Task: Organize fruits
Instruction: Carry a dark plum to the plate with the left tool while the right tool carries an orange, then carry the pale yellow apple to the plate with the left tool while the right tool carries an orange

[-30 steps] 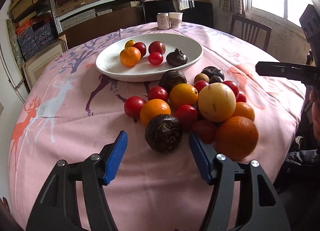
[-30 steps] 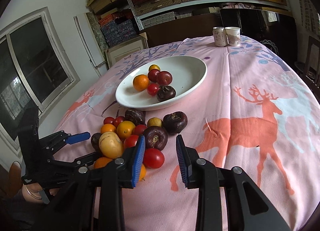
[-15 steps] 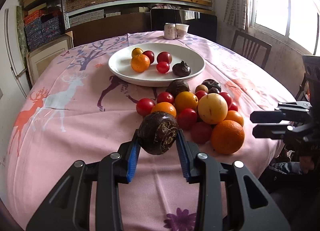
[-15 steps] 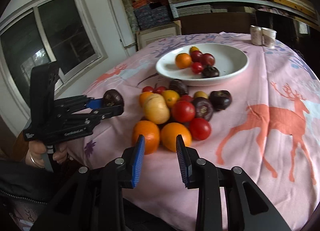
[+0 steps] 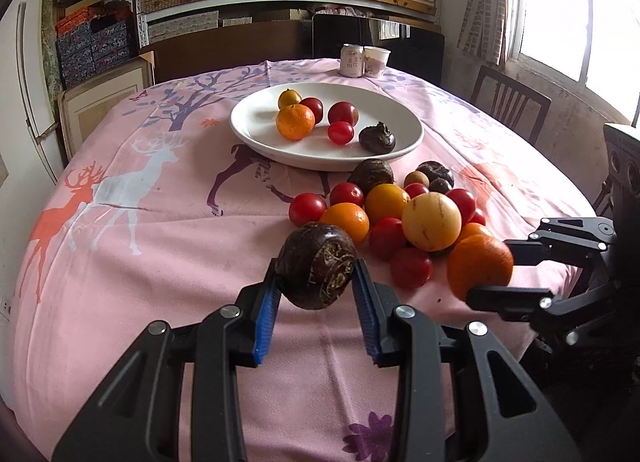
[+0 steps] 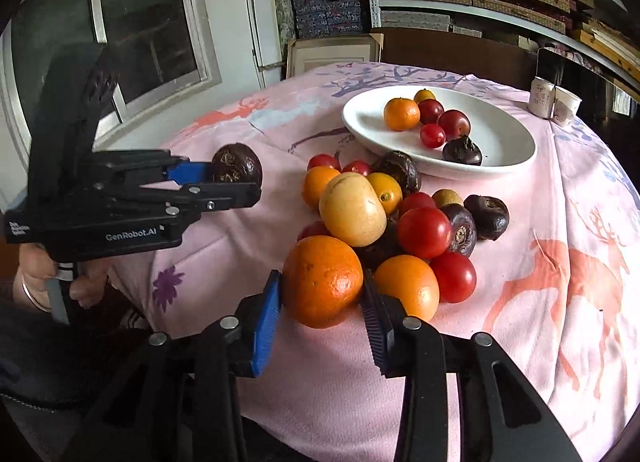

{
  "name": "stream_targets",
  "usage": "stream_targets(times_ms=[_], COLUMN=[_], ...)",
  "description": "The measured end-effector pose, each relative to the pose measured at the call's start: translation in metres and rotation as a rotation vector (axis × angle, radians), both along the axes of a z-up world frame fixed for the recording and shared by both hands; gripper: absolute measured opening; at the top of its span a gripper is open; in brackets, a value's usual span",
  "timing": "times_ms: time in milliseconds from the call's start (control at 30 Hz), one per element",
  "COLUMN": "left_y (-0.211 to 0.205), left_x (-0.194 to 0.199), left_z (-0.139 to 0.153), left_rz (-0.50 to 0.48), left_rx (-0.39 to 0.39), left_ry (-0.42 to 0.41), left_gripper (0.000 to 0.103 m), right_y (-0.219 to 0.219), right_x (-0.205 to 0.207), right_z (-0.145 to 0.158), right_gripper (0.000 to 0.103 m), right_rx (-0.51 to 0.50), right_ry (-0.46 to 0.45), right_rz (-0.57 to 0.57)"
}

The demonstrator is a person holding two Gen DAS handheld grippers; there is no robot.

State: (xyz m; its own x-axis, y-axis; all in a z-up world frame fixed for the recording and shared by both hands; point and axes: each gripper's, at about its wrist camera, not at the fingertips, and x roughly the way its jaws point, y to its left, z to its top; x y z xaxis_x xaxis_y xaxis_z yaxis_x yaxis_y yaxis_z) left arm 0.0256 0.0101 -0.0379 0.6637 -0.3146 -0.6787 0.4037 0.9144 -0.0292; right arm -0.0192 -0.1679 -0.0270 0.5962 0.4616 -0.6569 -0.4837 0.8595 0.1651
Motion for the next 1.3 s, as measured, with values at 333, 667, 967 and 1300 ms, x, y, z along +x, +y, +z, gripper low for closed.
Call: stream_targets(times_ms=[333, 667, 967, 1300], left_y=[-0.034, -0.081, -0.057, -0.074], left_x=[0.06, 0.154, 0.09, -0.044], left_z=[0.032, 0.011, 0.031, 0.012], left_rz=[-0.047, -0.021, -0.073, -0.27], left_rx=[-0.043, 0.019, 0.0, 0.125], left_ry=[-0.017, 0.07, -0.015, -0.126], left_gripper=[0.035, 0.068, 0.072, 0.061], right_y=[-0.071, -0.083, -0.099, -0.125], right_x=[0.078, 0.173, 0.112, 0.054], right_z=[0.039, 0.01, 0.013, -0.004], right_gripper=[0.04, 0.045, 0.051, 0.05], right_rx=[0.136, 0.103, 0.145, 0.18], right_ry=[-0.005, 0.054, 0.01, 0.056], right_rz=[-0.193, -0.301, -0.29, -0.355])
